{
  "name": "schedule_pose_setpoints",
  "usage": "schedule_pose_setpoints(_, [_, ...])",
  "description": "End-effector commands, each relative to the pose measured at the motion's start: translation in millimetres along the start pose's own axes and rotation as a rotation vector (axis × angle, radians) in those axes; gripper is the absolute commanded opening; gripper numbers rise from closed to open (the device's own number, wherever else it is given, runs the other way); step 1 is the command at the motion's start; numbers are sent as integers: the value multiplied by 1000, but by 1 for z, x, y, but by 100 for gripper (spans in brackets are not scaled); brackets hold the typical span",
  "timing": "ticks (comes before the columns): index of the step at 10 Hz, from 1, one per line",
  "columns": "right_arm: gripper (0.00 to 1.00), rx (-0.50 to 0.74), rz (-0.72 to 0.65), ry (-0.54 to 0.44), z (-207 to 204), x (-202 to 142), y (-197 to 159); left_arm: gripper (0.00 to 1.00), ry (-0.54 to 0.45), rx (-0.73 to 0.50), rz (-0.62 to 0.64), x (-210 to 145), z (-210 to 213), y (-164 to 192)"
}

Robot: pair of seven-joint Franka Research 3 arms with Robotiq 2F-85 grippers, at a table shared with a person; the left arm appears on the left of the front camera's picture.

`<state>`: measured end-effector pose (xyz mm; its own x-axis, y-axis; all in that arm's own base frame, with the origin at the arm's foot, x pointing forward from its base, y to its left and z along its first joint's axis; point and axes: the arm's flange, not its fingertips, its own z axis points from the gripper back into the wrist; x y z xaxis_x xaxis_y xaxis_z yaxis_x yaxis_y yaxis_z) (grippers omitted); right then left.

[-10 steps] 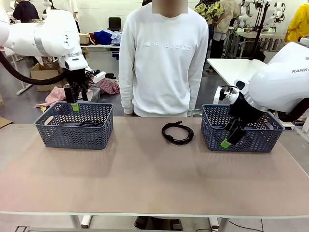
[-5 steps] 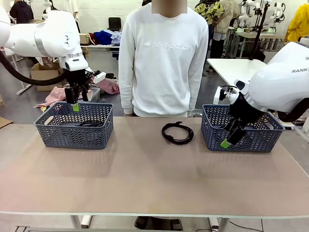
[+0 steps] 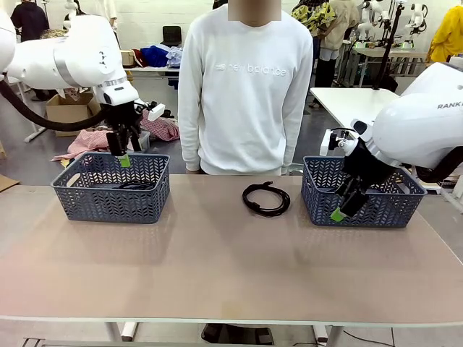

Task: Organize the cables according to human instructions.
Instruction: Pick up a bundle of cables and place it in the basket indicated by the human.

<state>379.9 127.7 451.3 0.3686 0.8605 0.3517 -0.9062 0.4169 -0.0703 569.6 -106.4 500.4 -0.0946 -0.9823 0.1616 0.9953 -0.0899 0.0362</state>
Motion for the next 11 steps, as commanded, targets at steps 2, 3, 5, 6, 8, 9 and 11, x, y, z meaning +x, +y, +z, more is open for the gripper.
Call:
schedule_pose_setpoints(2, [100,-6,-6,4,-1,1,1,100,-116,58,34,29,-18,-43])
schedule_pose_setpoints(3, [100,-6,-6,4,-1,1,1,100,-123,70,45,41,-23,-54])
schedule_pose_setpoints(5, [100,-6,-6,4,-1,1,1,100,-141,115,79,68,-32,-76])
schedule_pose_setpoints(6, [100,-6,-6,4,-1,1,1,100,-154,116,87,81,-38,-85])
schedule_pose_setpoints(8, [100,-6,-6,4,-1,1,1,100,-138,115,130,97,-51,-95])
schedule_pose_setpoints(9, [100,-6,-6,4,-1,1,1,100,-125,120,149,104,-53,-98])
schedule_pose_setpoints(11, [100,-6,-6,4,-1,1,1,100,-132,100,111,104,-51,-92])
